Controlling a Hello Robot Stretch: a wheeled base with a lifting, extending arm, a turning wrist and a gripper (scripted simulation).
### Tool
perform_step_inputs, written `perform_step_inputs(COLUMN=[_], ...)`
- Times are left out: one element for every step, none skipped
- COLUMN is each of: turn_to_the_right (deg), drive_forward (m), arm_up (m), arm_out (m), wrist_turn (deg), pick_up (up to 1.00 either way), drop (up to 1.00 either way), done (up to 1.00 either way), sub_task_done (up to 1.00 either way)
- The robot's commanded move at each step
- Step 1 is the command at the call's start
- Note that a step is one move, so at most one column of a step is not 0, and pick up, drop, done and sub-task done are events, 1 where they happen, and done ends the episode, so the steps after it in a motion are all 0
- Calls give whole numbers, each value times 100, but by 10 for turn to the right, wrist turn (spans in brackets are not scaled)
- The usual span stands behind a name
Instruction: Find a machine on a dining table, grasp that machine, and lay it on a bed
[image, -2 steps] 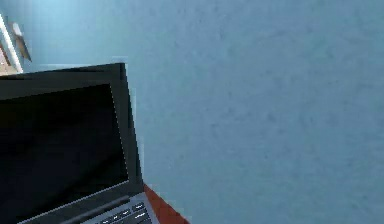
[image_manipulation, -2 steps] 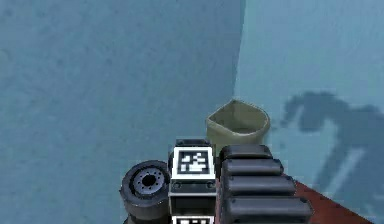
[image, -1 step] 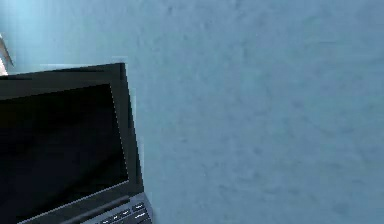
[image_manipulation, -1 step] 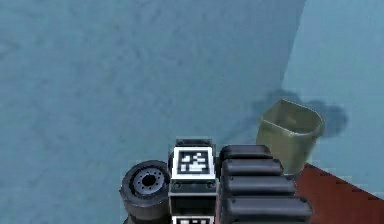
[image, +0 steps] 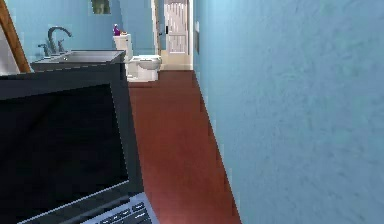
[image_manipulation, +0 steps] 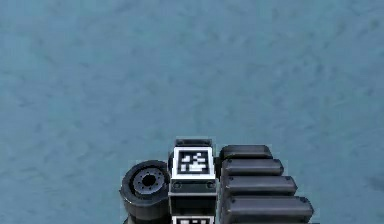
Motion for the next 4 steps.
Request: perform_step_inputs(turn_to_the_right=[-30,0,0,0], drive_forward=[0,100,100,100], arm_up=[0,0,0,0], arm_out=[0,0,0,0], wrist_turn=[0,0,0,0], pick_up=[0,0,0,0], drop=[0,0,0,0], done=[0,0,0,0], sub_task_done=[0,0,0,0])
